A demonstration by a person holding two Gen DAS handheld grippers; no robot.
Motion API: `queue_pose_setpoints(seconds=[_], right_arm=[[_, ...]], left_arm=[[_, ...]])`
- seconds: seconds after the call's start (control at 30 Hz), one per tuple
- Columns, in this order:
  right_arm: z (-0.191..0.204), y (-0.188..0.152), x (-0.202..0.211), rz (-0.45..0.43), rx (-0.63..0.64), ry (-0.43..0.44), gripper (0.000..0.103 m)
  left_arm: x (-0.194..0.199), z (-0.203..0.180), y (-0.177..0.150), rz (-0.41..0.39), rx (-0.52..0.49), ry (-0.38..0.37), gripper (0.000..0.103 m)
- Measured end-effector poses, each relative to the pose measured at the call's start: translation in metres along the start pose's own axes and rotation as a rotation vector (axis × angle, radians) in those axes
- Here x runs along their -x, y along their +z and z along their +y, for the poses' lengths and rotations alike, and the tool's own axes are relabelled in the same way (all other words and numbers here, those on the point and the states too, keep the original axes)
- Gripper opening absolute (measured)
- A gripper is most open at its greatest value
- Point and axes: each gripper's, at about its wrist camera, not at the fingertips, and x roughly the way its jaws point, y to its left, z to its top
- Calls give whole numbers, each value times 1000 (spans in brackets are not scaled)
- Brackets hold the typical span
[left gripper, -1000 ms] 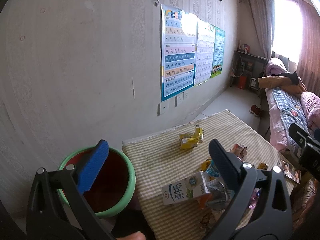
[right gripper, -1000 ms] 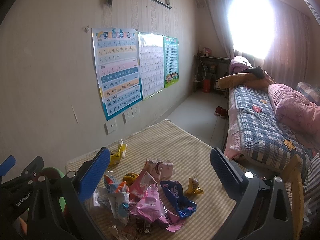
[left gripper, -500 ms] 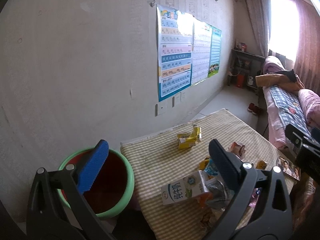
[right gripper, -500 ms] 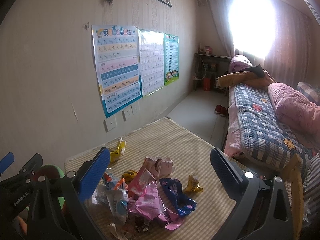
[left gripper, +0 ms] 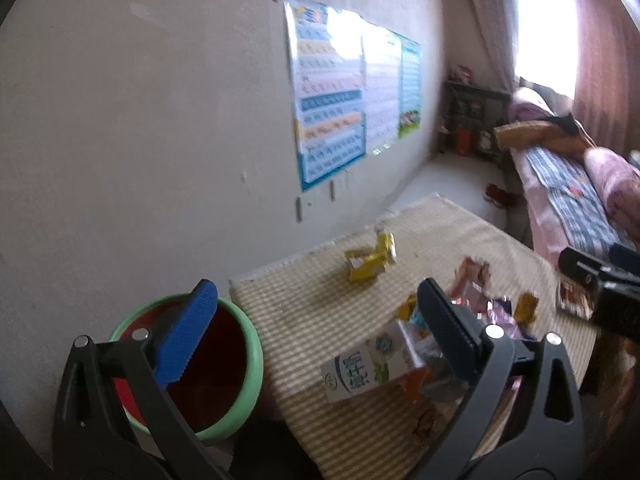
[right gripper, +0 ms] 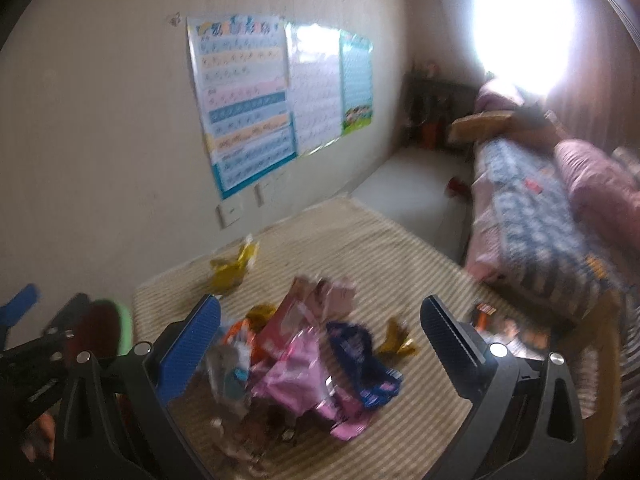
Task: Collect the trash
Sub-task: 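Grasp the white-blue wrapper with the right gripper while the left gripper grasps the white milk carton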
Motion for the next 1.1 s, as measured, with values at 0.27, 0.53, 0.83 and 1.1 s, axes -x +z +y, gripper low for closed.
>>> queue_pose_setpoints(seconds=[0.27,0.53,0.83,1.1], right_arm=[[10,-30,-30,193,-26,208,94],[40,-32,-68,320,2,341,79],[29,-41,-93,438,-117,466,23],[14,-38,-78,396,-147,488,23]], left_arm=[[-33,19,-37,168,-19,-51,98],[-57,16,-61,254,-89,-145,98],[-93,-22,-68,265,-400,-294,98],[-124,-27,-56,286,-438,-404,98]])
